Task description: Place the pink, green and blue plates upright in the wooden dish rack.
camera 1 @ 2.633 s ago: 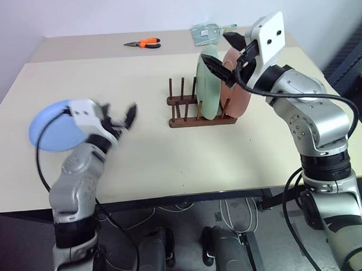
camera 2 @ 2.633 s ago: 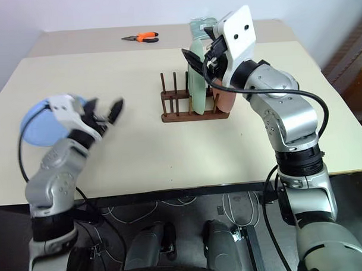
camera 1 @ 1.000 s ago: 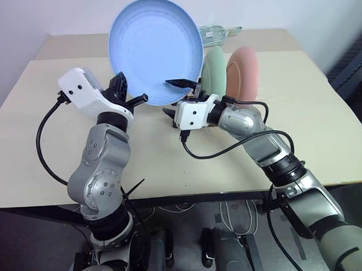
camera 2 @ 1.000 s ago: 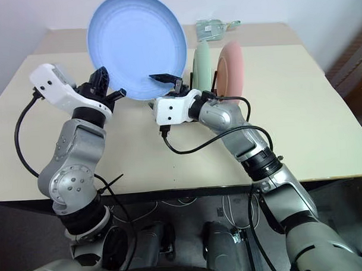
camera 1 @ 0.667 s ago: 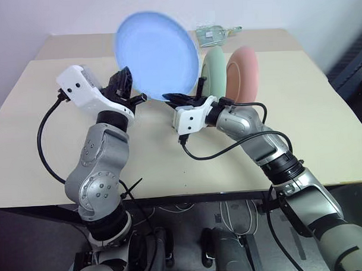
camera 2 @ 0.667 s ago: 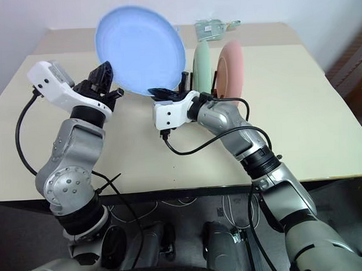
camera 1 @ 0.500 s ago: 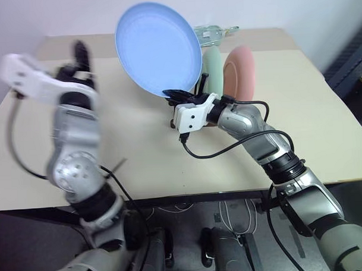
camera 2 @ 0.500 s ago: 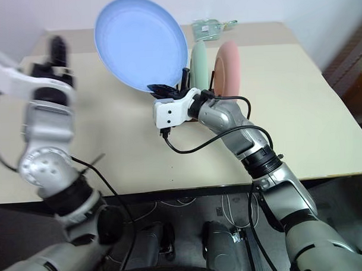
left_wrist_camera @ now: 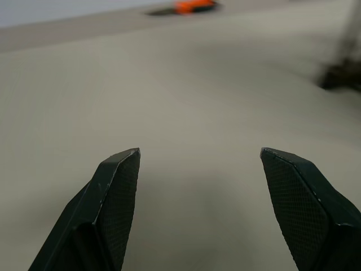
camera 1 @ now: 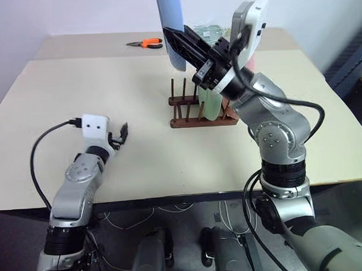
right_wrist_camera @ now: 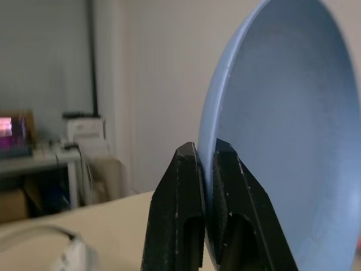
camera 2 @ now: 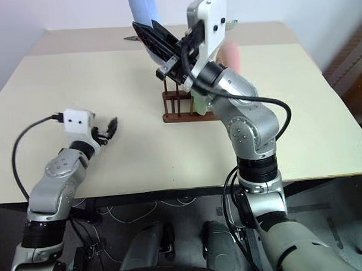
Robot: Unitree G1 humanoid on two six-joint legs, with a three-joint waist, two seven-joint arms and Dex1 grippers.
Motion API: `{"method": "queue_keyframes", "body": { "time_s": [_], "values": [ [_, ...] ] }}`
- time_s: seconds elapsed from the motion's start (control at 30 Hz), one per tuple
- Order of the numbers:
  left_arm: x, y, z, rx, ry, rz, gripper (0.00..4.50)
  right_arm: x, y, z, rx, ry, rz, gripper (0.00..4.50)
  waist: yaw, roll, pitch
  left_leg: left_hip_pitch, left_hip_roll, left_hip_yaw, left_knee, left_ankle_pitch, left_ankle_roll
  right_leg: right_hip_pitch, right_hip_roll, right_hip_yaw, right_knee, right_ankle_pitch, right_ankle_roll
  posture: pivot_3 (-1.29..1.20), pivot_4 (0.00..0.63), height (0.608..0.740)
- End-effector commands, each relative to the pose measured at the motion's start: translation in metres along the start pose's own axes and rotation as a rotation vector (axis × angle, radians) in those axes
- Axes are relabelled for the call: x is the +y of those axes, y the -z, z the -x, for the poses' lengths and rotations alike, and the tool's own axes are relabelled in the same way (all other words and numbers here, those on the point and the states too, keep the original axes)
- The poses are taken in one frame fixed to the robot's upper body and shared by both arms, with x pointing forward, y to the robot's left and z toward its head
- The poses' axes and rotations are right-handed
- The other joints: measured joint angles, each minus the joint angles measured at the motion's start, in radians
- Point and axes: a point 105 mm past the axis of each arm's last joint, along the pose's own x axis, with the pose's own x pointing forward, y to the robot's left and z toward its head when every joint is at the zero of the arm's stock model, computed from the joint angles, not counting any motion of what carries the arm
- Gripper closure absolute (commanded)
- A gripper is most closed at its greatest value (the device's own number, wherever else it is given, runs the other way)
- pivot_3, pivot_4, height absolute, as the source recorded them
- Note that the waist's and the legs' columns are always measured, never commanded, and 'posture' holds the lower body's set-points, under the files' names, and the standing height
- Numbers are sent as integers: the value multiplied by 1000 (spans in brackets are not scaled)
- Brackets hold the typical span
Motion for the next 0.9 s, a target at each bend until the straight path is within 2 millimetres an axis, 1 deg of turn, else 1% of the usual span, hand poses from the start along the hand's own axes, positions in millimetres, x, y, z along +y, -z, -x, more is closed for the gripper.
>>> {"method": "queue_keyframes", "body": {
  "time_s": [0.03, 0.1, 0.23, 0.33, 0.5, 0.63, 0.73, 0.77, 0.83, 0.87, 0.9],
  "values": [
    [-24, -9, 5, -51, 127, -31, 1027, 2, 0, 1, 21, 19, -132, 4500, -1, 0, 0, 0, 0, 1, 0, 1, 2, -1, 0, 1, 1, 0, 0, 0, 150, 740],
    [-27, -8, 6, -48, 147, -24, 1027, -2, 3, 1, 34, 40, -196, 4500, -1, 1, 0, -1, 0, 2, 0, 2, 3, -3, 1, 1, 1, 0, 0, 0, 150, 740],
    [-27, -8, 7, -49, 143, -12, 1027, -10, 9, 1, 66, 77, -293, 4500, 4, 0, 0, -1, 0, 3, 0, 2, 4, -3, 0, 2, 1, 0, 0, 0, 150, 740],
    [-28, -9, 8, -49, 146, -11, 1027, -23, 20, 1, 115, 143, -352, 4500, 4, 0, 0, -2, 0, 3, 0, 1, 4, -3, 0, 2, 1, 0, 0, 0, 150, 740],
    [-29, -12, 8, -63, 143, 7, 1027, -41, 31, -1, 159, 219, -332, 4500, 2, 0, 0, -2, 0, 3, 0, 1, 4, -3, 1, 2, 1, 0, 0, 0, 150, 740],
    [-30, -12, 9, -60, 143, 3, 1027, -44, 35, -3, 180, 224, -333, 4500, 2, 0, 0, -2, 0, 4, 0, 1, 4, -3, 1, 2, 1, 0, 0, 0, 150, 740],
    [-32, -11, 9, -59, 146, 3, 972, -44, 36, -4, 199, 221, -298, 3552, 3, 0, 0, -2, 0, 4, 0, 1, 5, -4, 1, 2, 1, 0, 0, 0, 150, 740],
    [-32, -12, 10, -59, 146, 3, 972, -44, 35, -5, 198, 218, -268, 3120, 3, 0, 0, -2, 0, 4, 0, 1, 5, -3, 1, 2, 1, 0, 0, 0, 150, 740],
    [-33, -12, 11, -60, 146, 10, 972, -38, 27, -6, 206, 174, -65, 2067, 4, 1, 0, -2, 0, 4, 0, 1, 5, -4, 1, 2, 1, 0, 0, 0, 150, 740],
    [-34, -12, 11, -60, 145, 13, 972, -33, 24, -6, 220, 145, 84, 1705, 5, 1, 0, -3, 0, 4, 0, 1, 5, -4, 1, 2, 1, 0, 0, 0, 150, 740],
    [-34, -12, 12, -61, 146, 15, 972, -29, 22, -5, 228, 116, 209, 1705, 5, 1, 0, -3, 0, 4, 0, 1, 5, -4, 1, 2, 1, 0, 0, 0, 150, 740]
  ]
}}
